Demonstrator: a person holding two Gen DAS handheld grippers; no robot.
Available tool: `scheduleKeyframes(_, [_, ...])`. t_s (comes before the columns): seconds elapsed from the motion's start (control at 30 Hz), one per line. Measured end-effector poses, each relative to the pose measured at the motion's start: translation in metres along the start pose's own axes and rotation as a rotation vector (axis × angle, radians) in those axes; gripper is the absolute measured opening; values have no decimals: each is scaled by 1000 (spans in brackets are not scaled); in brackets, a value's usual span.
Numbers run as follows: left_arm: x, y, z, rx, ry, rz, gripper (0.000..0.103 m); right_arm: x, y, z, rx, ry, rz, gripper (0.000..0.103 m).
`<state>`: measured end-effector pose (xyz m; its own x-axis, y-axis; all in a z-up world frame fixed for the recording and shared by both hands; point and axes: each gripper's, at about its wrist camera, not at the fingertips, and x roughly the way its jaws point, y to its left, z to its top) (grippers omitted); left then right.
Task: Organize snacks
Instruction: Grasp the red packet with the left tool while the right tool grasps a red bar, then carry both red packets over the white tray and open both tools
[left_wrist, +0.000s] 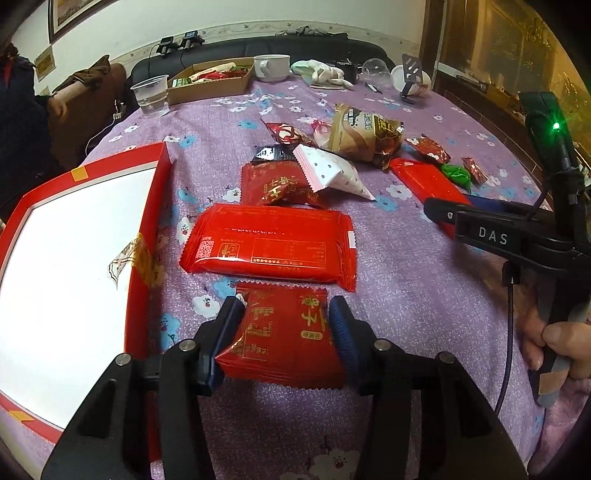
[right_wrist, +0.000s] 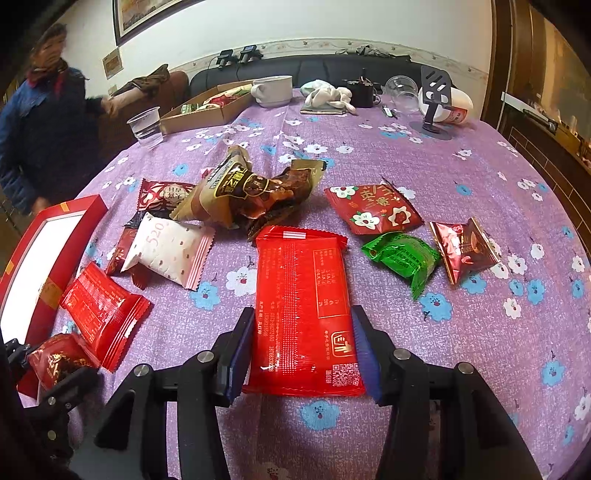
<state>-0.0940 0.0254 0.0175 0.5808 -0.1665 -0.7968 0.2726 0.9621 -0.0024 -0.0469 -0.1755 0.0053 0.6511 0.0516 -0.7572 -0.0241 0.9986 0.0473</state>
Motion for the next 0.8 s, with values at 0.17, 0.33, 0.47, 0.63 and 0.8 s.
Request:
scheduleKeyframes(0.17, [-6,2,-1,2,-15,-4,48,-1,-3,0,24,-1,20,49])
scheduleKeyframes(0.33, [-18,6,-1,3,-39,-2,48,-6,-7,-1,79,20,92,48])
scheduleKeyframes(0.47, [-37,15,0,-5,-85,7,48,-8,-6,-4,152,61,238,48])
scheduleKeyframes(0.63, [-58,38,-2,-40,-129,36,49,-14,15,-4,190,115,419,47])
scheduleKeyframes(0.8, [-69,74,-12,-108,-146,102,49,-25,59,2,157,134,559,47])
